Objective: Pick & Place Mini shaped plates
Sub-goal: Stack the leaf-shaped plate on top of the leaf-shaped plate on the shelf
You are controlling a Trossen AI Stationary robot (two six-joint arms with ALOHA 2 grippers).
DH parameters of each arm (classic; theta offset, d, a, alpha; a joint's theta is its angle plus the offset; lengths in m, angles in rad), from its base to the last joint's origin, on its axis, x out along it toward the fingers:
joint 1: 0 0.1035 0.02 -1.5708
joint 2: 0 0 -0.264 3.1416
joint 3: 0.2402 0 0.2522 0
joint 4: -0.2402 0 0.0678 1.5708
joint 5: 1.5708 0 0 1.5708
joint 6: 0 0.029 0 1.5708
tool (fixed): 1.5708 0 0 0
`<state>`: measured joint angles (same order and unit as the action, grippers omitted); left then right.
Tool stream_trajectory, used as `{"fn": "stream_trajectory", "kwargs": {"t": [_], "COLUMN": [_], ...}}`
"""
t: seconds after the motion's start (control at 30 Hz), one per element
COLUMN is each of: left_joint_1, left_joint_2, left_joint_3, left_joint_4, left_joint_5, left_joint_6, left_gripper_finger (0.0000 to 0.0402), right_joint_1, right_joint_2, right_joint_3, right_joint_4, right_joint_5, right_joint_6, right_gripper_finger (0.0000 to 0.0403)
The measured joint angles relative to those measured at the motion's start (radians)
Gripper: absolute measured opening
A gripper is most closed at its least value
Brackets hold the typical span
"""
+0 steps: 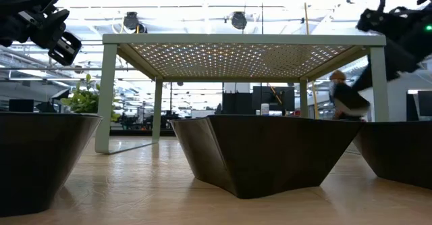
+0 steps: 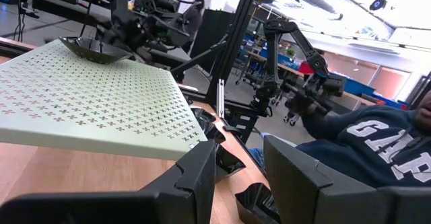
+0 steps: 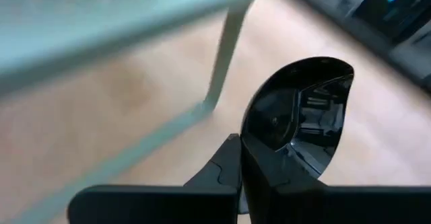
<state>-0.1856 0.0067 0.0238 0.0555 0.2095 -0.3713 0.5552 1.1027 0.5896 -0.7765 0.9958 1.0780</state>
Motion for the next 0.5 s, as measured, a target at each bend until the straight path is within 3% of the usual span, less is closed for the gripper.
{"fn": "stream_trajectory", "kwargs": {"t": [0.13, 0.3, 0.5], "left_joint_1": [0.000, 0.000, 0.000], "left_joint_2": [0.000, 0.000, 0.000], "left_joint_3": [0.000, 0.000, 0.000], "left_joint_4": [0.000, 0.000, 0.000], "left_joint_5": [0.000, 0.000, 0.000], "left_joint_6": [0.000, 0.000, 0.000], "left_gripper_finger": [0.0129, 0.0129, 0.0129], "right_joint_1": [-0.011, -0.060, -0.118], "right_joint_2": [0.000, 0.000, -0.003], "right_joint_3": [0.000, 0.000, 0.000], "right_joint_4": [0.000, 0.036, 0.301], "right_joint_5": [0.178, 0.289, 0.341], "right_joint_6": [-0.015, -0.112, -0.476], "right_gripper_finger": [0.0000, 0.0000, 0.0000]}}
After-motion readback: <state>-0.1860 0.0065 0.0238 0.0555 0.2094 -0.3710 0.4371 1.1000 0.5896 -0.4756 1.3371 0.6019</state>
